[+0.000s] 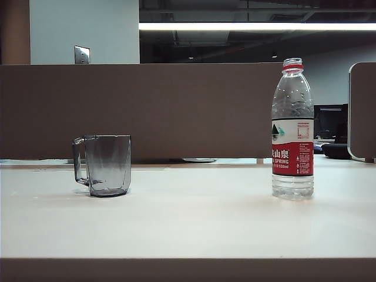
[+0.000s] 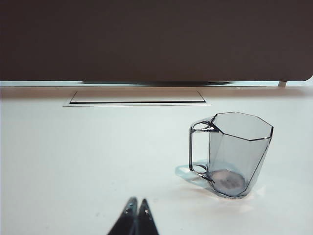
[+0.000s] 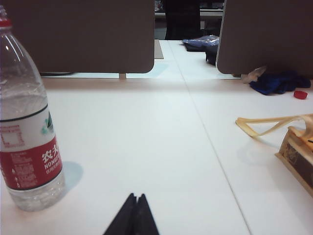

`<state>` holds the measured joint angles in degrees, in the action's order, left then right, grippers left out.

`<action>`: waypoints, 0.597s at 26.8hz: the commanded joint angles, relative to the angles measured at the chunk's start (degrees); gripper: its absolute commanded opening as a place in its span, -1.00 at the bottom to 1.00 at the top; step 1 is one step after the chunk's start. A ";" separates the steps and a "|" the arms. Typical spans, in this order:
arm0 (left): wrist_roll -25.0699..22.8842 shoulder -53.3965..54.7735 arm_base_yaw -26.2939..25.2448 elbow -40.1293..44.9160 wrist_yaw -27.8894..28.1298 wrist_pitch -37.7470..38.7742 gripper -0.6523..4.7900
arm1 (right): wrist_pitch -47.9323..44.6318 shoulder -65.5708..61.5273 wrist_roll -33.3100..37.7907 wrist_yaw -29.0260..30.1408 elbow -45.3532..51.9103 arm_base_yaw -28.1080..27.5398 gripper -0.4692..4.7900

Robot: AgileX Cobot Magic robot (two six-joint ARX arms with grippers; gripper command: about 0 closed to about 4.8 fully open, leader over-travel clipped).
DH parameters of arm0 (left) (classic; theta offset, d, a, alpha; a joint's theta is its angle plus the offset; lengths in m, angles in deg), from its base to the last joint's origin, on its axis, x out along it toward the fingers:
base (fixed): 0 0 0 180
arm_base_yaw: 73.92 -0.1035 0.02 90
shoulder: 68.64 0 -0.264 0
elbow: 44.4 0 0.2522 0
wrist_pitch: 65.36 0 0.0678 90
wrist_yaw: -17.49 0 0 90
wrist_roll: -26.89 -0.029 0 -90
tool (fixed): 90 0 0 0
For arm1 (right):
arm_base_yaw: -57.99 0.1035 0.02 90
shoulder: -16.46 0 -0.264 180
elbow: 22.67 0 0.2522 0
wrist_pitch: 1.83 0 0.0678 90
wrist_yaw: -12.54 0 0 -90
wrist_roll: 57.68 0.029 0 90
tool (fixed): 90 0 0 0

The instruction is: Pick up the mineral water bottle on the table and pour water into the mug until it's half full.

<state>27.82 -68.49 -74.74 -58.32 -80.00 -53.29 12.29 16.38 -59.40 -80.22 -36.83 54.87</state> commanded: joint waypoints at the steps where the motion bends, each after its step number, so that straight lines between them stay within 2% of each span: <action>1: -0.26 0.02 0.07 -0.22 -0.22 -0.57 -0.78 | -1.97 0.13 0.24 0.17 0.20 0.00 -0.82; 7: -0.24 0.02 0.07 -0.22 -0.22 -0.63 -0.78 | -2.12 0.13 0.24 0.17 0.20 0.00 -0.82; 10: 2.51 0.02 0.07 -0.90 -0.26 -1.01 -0.78 | -3.32 0.13 0.83 0.26 0.17 0.07 -0.82; 12: 5.29 0.02 0.09 -2.99 -0.28 -0.94 -0.78 | -6.49 0.13 7.06 0.44 -0.11 0.07 -0.82; 14: 7.04 0.02 0.09 -8.09 -0.24 0.07 -0.78 | -9.46 0.13 18.91 1.18 -2.91 0.04 -0.82; 16: 6.67 0.66 0.09 -15.56 -0.28 5.68 -0.78 | -6.14 0.02 19.63 4.92 -9.81 0.07 -0.83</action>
<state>34.44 -68.43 -74.74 -70.89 -80.00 -50.89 6.74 16.36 -41.04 -78.23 -43.02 54.87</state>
